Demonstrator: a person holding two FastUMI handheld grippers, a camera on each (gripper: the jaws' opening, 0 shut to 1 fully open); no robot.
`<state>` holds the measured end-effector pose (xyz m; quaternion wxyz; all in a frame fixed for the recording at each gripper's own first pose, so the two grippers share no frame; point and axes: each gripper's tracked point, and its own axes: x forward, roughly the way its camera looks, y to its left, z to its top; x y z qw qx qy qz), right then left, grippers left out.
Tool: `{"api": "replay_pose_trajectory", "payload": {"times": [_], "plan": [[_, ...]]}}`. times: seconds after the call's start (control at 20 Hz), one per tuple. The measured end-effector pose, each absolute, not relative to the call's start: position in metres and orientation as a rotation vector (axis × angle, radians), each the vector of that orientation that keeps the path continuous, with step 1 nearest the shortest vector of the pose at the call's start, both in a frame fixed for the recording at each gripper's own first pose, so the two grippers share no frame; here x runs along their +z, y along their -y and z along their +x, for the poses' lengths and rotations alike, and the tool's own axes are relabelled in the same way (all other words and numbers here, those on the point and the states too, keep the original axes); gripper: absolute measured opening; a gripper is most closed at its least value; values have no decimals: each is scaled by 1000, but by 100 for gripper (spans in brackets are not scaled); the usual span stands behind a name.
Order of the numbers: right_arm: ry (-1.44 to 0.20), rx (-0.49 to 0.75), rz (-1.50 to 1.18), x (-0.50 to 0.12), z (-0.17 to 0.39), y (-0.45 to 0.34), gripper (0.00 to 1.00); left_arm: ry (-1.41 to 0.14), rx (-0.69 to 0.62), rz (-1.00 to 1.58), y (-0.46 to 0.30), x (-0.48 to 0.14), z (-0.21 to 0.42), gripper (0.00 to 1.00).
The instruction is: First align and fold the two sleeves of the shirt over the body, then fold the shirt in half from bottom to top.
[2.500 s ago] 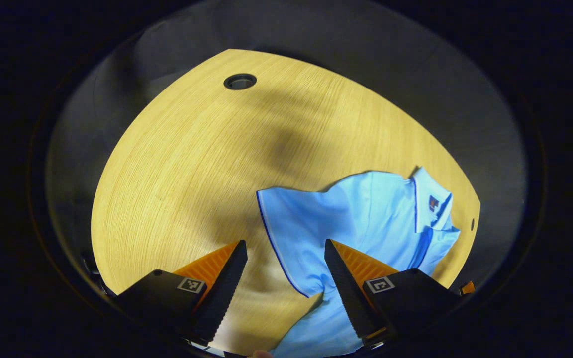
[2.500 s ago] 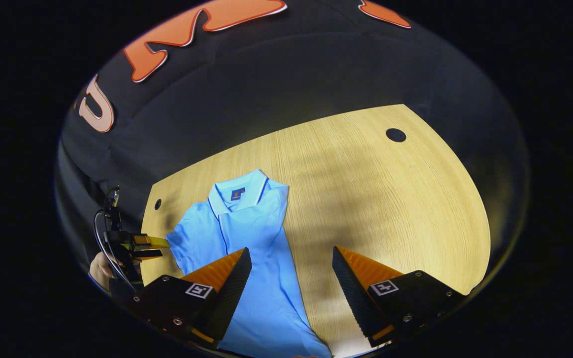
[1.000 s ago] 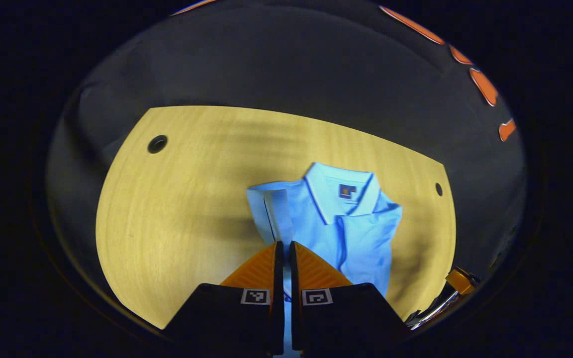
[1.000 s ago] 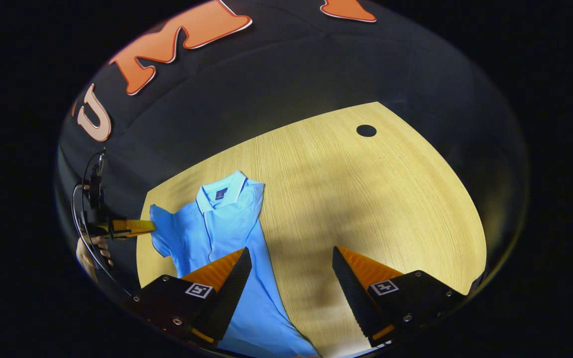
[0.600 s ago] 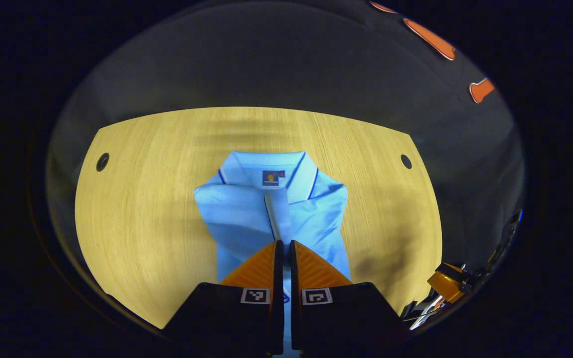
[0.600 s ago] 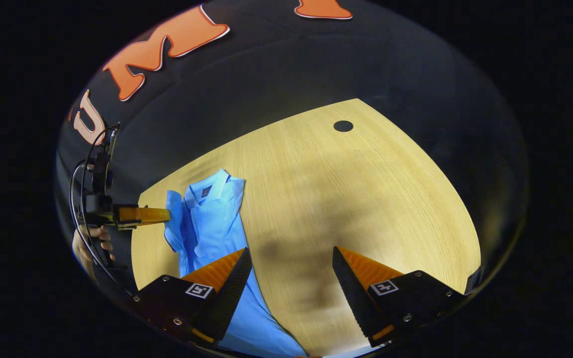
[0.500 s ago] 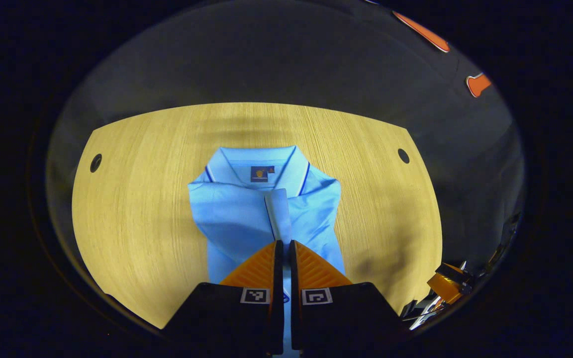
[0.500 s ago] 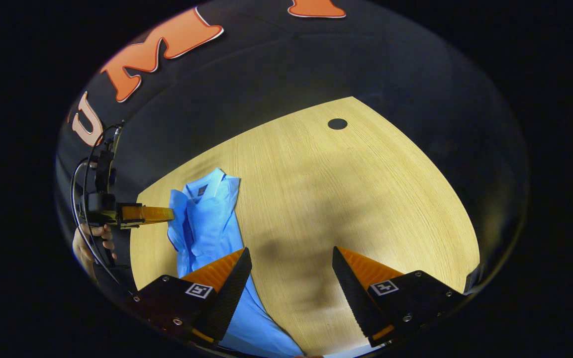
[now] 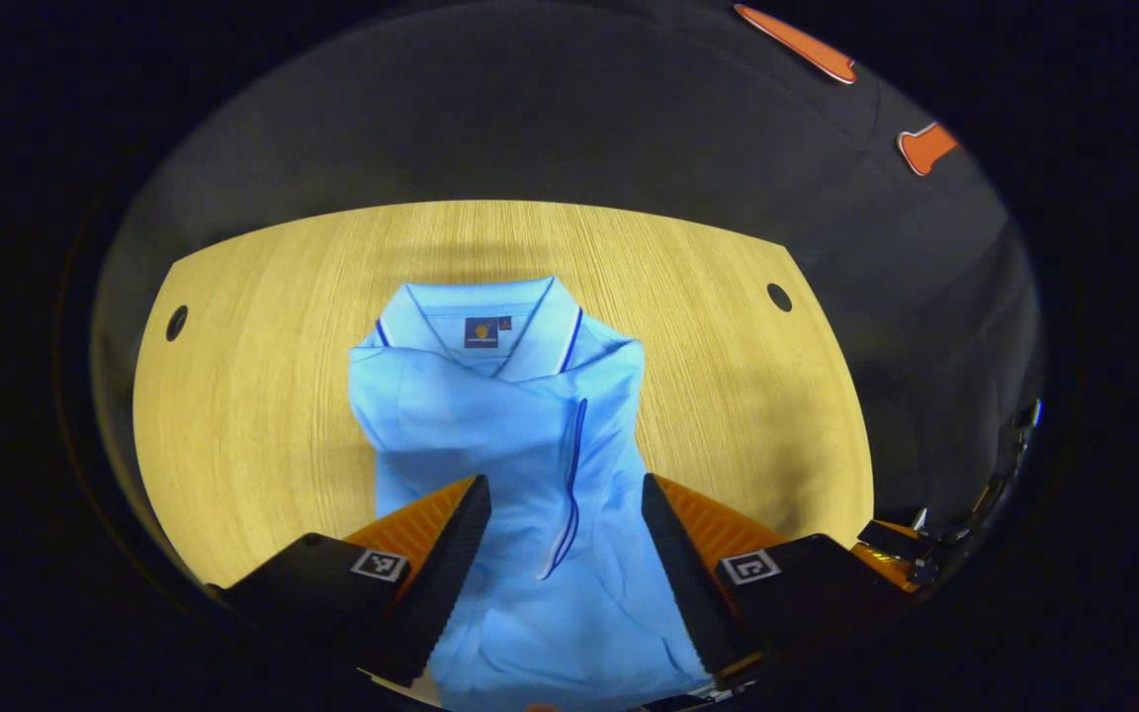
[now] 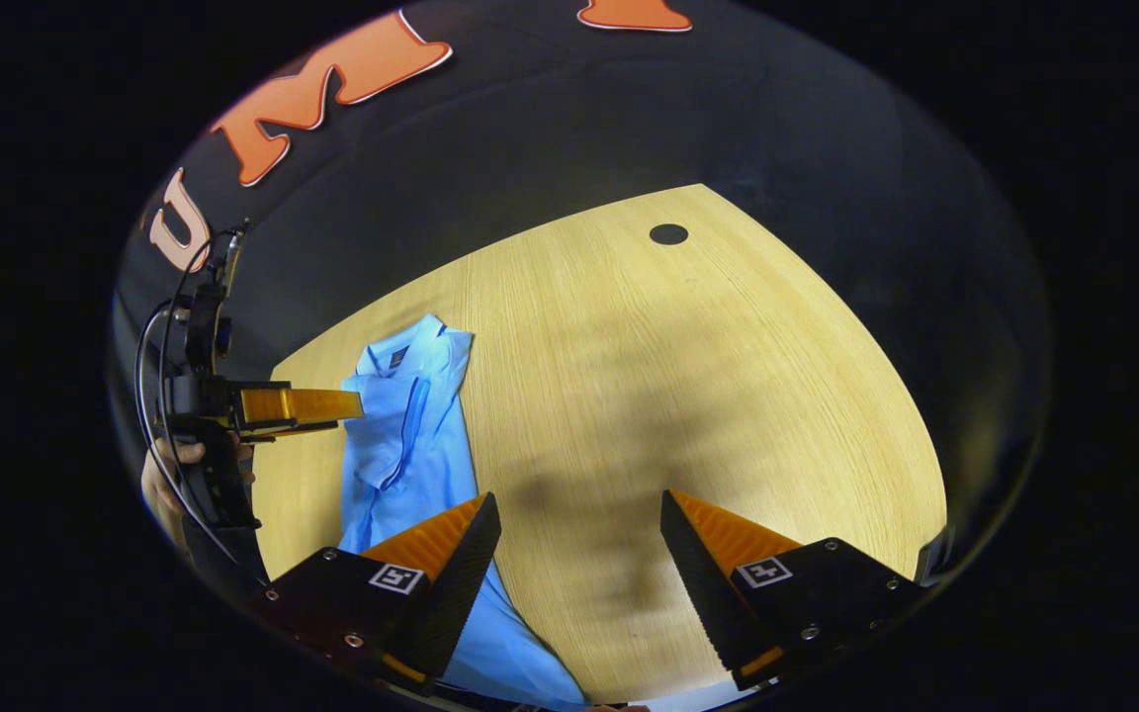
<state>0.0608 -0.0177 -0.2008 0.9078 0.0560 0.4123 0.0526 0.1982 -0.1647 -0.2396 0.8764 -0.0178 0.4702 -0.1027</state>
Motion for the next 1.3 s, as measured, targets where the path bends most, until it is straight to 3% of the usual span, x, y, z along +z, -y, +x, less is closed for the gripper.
{"api": "replay_pose_trajectory", "payload": {"times": [0.35, 0.85, 1.05, 1.3], "plan": [[-912, 160, -56, -227, 24, -6, 98, -967, -114, -46, 82, -240, 120, 100], [-1170, 214, -274, -305, -117, -16, 99, -1107, 38, -3, -35, -311, -80, 100], [-1247, 194, -296, -328, -151, -13, 99, -1195, 40, -11, -37, -346, -133, 100], [-1285, 177, -357, -350, -168, -4, 99, -1257, 25, 26, -32, -380, -156, 100]]}}
